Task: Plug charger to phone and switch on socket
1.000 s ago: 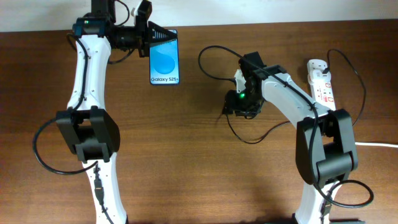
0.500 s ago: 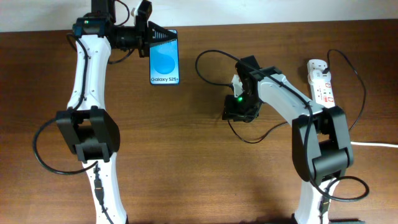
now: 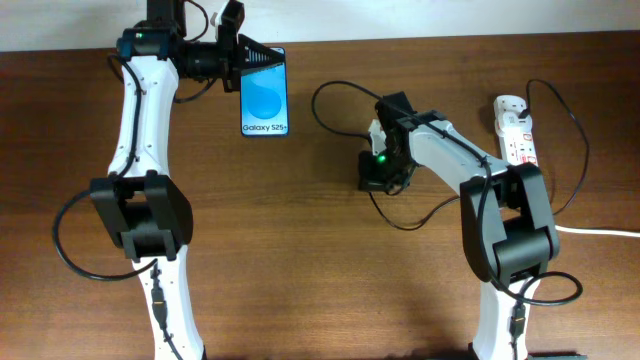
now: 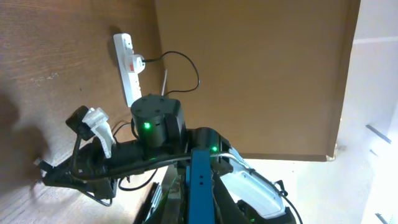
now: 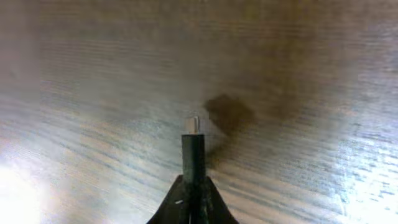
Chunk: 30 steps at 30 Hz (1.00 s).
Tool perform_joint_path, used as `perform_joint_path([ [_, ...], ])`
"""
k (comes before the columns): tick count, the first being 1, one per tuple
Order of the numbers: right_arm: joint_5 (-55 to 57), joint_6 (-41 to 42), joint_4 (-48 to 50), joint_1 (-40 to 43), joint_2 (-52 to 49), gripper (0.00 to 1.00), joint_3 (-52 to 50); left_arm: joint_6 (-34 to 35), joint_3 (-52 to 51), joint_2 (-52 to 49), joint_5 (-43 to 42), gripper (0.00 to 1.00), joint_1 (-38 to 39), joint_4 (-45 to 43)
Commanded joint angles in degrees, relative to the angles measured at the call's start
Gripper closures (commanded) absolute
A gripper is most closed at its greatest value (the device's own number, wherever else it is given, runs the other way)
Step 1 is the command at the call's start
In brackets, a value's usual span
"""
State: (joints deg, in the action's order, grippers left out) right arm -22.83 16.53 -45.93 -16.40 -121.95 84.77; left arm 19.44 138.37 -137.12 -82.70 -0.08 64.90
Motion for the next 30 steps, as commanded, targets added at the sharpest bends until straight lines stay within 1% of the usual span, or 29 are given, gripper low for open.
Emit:
perform_joint_path([
  [1,-1.42,-1.42,0.48,0.37,0.98,0.96,1.79,-0.24,0.74,2.97,-1.95,1.0,-0.09,0.11],
  [4,-10.71,-7.63,-0.13,2.54,6.54,0.96,2.38,-0.24,0.74,2.97,-1.97,1.0,-0.09,0.15],
  [7,-28.28,-16.33,-5.07,6.1,16.31,0.96,2.36,-0.26,0.74,2.97,-1.99,1.0,-0.07,0.26],
  [10,-35.47,-21.16,-10.16,7.98,23.28,0.96,2.36,-0.26,0.74,2.97,-3.58,1.0,-0.07,0.17],
  [13,-36.46,-23.87,-14.05,9.49,30.71,0.96,2.36,-0.26,0.74,2.97,-7.17,1.0,-0.07,0.07],
  [15,-34.16,-23.65,-16.68,10.54,35.74,0.96,2.34,-0.26,0.74,2.97,-7.48,1.0,-0.07,0.07],
  [16,-23.93,-21.81,-21.33,11.52,41.88,0.96,2.34,-0.26,0.74,2.97,-7.48,1.0,-0.07,0.07],
  [17,-20.22,-21.84,-25.24,12.46,49.05,0.96,2.23,-0.26,0.74,2.99,-7.48,1.0,-0.02,0.07],
  [20,-19.96,-19.19,-25.99,13.97,57.18,0.96,0.39,-0.26,0.74,2.97,-7.48,1.0,0.52,0.07],
  [22,-20.0,-15.85,-24.59,14.97,62.82,0.96,-3.85,-0.26,0.74,2.97,-7.43,1.0,1.25,0.04],
  [25,-20.2,-5.62,-15.96,14.91,69.72,0.96,-14.53,-0.24,0.74,2.99,-7.37,1.0,2.99,-0.37],
  [26,-20.22,0.81,-9.53,14.82,72.54,0.96,-20.9,-0.24,0.74,2.97,-7.37,1.0,3.76,-0.83],
  [28,-20.22,7.67,-0.92,14.8,74.47,0.96,-27.67,-0.22,0.76,2.97,-7.34,1.0,4.92,-1.46],
  [30,-20.17,12.39,7.17,13.94,74.29,0.96,-32.06,-0.24,0.76,2.97,-7.08,1.0,5.88,-1.49],
])
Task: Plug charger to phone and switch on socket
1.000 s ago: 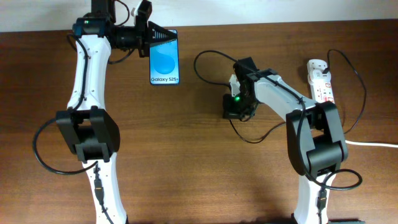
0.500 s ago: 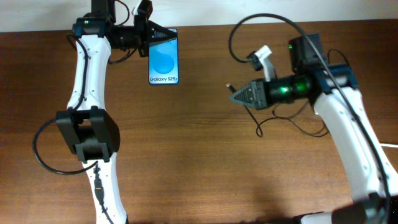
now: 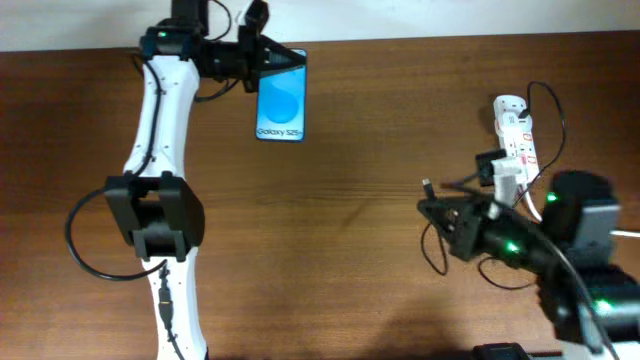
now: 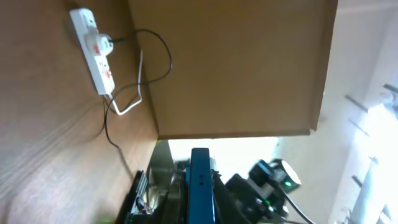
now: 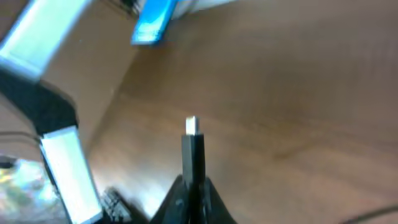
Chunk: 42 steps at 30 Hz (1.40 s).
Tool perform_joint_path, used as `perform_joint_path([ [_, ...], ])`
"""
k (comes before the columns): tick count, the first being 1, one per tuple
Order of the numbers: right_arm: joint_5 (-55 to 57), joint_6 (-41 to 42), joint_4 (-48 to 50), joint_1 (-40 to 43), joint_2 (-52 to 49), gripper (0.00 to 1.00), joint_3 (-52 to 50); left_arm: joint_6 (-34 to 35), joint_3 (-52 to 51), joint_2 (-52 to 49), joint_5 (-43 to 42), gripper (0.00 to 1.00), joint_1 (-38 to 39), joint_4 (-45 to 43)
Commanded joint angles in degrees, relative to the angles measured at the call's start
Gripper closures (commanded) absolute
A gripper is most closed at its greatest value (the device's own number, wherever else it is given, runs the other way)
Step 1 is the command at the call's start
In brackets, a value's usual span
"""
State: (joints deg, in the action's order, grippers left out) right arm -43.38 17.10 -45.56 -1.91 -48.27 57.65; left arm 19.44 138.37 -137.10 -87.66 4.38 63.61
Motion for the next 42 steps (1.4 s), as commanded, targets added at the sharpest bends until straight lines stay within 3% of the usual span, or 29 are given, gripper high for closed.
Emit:
perform_joint_path([
  [1,0.37,14.36,11.65,-1.86,-0.28,0.96,-6.88,-0.22,0.76,2.95,-1.88,1.0,1.97,-0.5],
  [4,0.61,19.54,22.21,-6.86,-4.72,0.96,-9.18,2.36,0.76,2.95,-1.03,1.0,3.45,-4.39],
  [11,3.37,26.97,39.15,-16.83,-18.69,0.96,-9.18,25.92,0.76,2.97,4.59,1.0,6.86,-32.06],
  [13,3.63,26.93,38.8,-16.63,-19.34,0.96,-9.18,32.13,0.76,2.95,5.64,1.0,6.97,-39.56],
  [16,11.67,26.34,30.47,-15.54,-19.67,0.96,-9.18,37.59,0.76,2.95,6.14,1.0,5.88,-46.29],
  [19,19.47,18.75,24.02,-15.69,-23.67,0.96,-9.16,38.18,0.76,2.95,7.43,1.0,3.61,-47.1],
  [23,20.31,12.55,20.92,-15.72,-35.78,0.96,-7.65,38.21,0.76,2.95,7.34,1.0,2.08,-47.1],
  [27,22.32,3.04,9.09,-16.28,-50.75,0.96,2.43,38.18,0.76,2.95,7.37,1.0,2.1,-47.1],
  [30,30.27,1.05,2.38,-19.04,-56.26,0.96,9.46,38.18,0.76,2.95,7.34,1.0,2.1,-47.1],
  [37,41.31,0.66,3.1,-22.18,-58.51,0.96,10.29,38.18,0.76,2.95,7.37,1.0,2.1,-47.1],
  [40,41.24,0.66,3.15,-22.16,-58.55,0.79,10.32,38.18,0.76,2.95,7.3,1.0,2.1,-47.1],
  [42,41.27,0.42,3.56,-22.05,-58.55,0.76,10.32,38.18,0.76,2.95,6.86,1.0,2.1,-47.08],
])
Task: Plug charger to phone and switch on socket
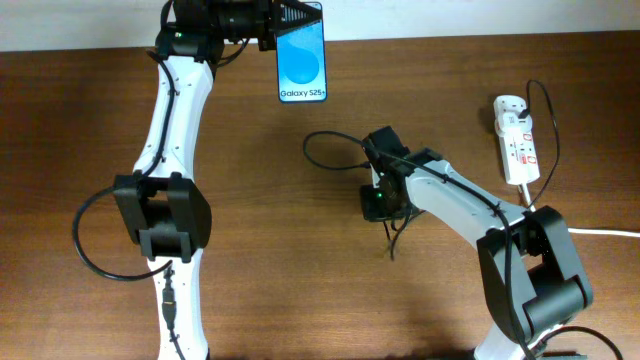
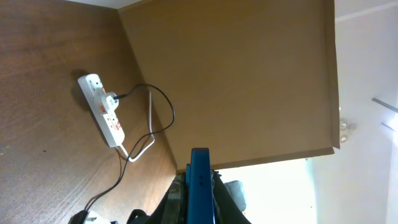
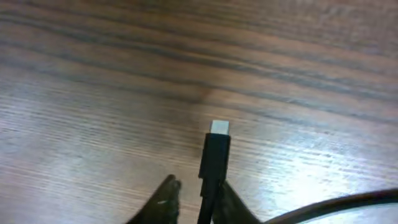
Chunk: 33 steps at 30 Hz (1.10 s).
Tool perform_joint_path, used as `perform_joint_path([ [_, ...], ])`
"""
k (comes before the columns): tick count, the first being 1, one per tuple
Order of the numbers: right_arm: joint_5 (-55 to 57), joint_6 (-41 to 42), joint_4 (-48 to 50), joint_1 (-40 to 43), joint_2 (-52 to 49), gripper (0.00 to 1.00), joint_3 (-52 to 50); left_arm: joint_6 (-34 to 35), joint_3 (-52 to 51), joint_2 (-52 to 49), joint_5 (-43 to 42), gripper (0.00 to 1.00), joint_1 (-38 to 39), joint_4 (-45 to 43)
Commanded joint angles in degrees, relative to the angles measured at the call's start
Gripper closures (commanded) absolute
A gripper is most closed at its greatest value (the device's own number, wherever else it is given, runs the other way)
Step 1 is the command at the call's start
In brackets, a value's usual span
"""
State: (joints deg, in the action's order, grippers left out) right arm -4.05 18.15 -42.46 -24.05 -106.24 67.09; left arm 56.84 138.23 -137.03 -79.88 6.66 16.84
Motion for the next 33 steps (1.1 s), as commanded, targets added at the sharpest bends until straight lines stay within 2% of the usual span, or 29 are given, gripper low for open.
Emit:
perform_joint_path([
  [1,1.9,-1.42,0.76,0.13,-0.59,0.73,0.87,0.79,0.9,2.91,-1.11,1.0,-0.17,-0.31],
  [2,1.95,-2.21,1.33,0.13,-0.59,0.69,0.87,0.79,0.9,2.89,-1.14,1.0,-0.17,-0.31],
  [6,2.01,-5.77,4.79,0.13,-0.59,0.67,0.87,0.79,0.9,2.91,-1.31,1.0,-0.17,-0.31],
  [14,-1.2,-4.2,3.91,3.65,-0.59,0.67,1.95,0.79,0.9,2.89,-1.99,1.0,-0.17,-0.31],
  [18,-3.45,-4.17,2.16,4.96,-0.59,0.72,3.54,0.79,0.9,2.89,-1.99,1.0,-0.17,-0.31],
  [22,-3.45,-4.17,2.16,4.96,-0.59,0.86,3.54,0.79,0.9,2.89,-2.4,1.0,-0.17,-0.31],
  [26,-3.21,-4.2,2.16,4.96,-0.59,0.9,3.74,0.79,0.9,2.89,-2.4,1.0,-0.07,-0.31],
  [28,-3.02,-4.2,2.1,4.96,-0.52,0.96,4.42,0.79,0.9,2.89,-2.71,1.0,-0.07,-0.31],
  [33,-1.33,-5.38,-1.68,4.96,1.7,0.96,9.38,0.79,0.9,2.89,-4.07,1.0,-0.07,-0.31],
])
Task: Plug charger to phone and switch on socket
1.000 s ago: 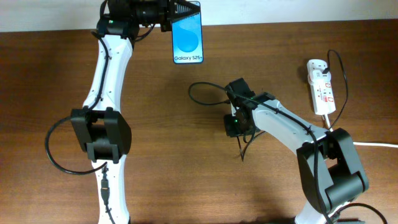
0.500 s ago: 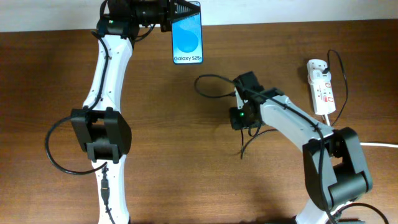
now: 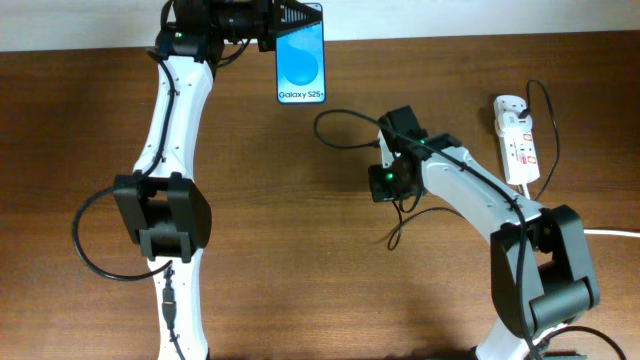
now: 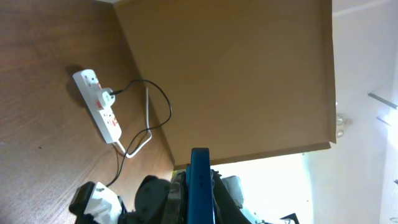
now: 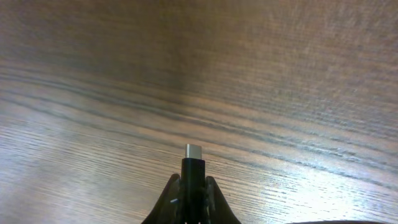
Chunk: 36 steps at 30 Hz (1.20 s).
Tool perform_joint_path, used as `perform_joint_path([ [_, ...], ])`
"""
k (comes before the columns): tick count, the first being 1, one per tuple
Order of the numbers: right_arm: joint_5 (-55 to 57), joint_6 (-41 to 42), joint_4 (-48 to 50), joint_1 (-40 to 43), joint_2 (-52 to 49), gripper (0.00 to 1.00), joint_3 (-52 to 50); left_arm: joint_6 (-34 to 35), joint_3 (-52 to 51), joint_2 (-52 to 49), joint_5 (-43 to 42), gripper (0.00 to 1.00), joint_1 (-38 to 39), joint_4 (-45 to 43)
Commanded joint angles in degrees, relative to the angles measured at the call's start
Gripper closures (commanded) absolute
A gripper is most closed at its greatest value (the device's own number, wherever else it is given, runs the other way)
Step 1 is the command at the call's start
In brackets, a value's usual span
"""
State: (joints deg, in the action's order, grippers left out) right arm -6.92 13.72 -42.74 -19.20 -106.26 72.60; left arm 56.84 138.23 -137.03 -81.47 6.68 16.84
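Observation:
A blue-screened phone (image 3: 302, 60) marked Galaxy S25+ sits at the far edge, its top end held in my shut left gripper (image 3: 303, 12). The left wrist view shows only the phone's thin blue edge (image 4: 200, 177) between the fingers. My right gripper (image 3: 384, 182) is mid-table, shut on the black charger plug (image 5: 193, 165), whose metal tip points away just above the wood. The white socket strip (image 3: 517, 135) lies at the right, with the charger's adapter plugged into its far end.
The black charger cable (image 3: 340, 118) loops across the table between my right gripper and the phone, and trails on to the strip. A white mains lead (image 3: 600, 232) runs off the right edge. The socket strip (image 4: 98, 107) also shows in the left wrist view.
My right gripper's fingers stood apart with the plug tilted between them; now they are shut on it and it is straight. The gripper sits slightly further right and back. The phone has not moved.
First my left gripper held the phone lower on the table while the right held the plug mid-table. Then the phone was further right and the right arm was back near the strip. Later the phone was at the far edge, and the right gripper, mid-table again, re-gripped the plug.

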Motion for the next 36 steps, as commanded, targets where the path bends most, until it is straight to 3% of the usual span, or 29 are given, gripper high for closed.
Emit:
perform_joint_path([
  [1,1.99,-1.49,-2.58,0.09,3.08,0.96,4.72,0.79,0.9,2.89,-2.78,1.0,-0.09,-0.31],
  [10,3.28,-1.53,-8.09,-4.48,26.71,0.96,4.98,0.74,0.87,2.89,-5.16,1.0,0.04,-0.31],
  [14,-15.37,-7.61,-7.8,-1.25,33.24,0.96,2.12,0.11,0.87,2.89,-5.66,1.0,0.22,-0.31],
  [17,-36.52,-15.93,-4.09,2.54,33.57,0.96,-3.15,-0.68,0.87,2.89,-6.69,1.0,1.73,-0.31],
  [22,-49.09,-21.75,0.59,5.42,32.68,0.96,-7.78,-1.4,0.87,2.89,-6.91,1.0,2.82,-0.31],
  [30,-48.76,-22.47,1.01,7.76,31.32,0.96,-7.91,-1.38,0.87,2.89,-6.86,1.0,2.97,-0.31],
  [36,-32.54,-17.73,1.29,7.61,22.77,0.96,-8.7,-1.38,0.87,2.89,-6.84,1.0,2.91,-0.31],
])
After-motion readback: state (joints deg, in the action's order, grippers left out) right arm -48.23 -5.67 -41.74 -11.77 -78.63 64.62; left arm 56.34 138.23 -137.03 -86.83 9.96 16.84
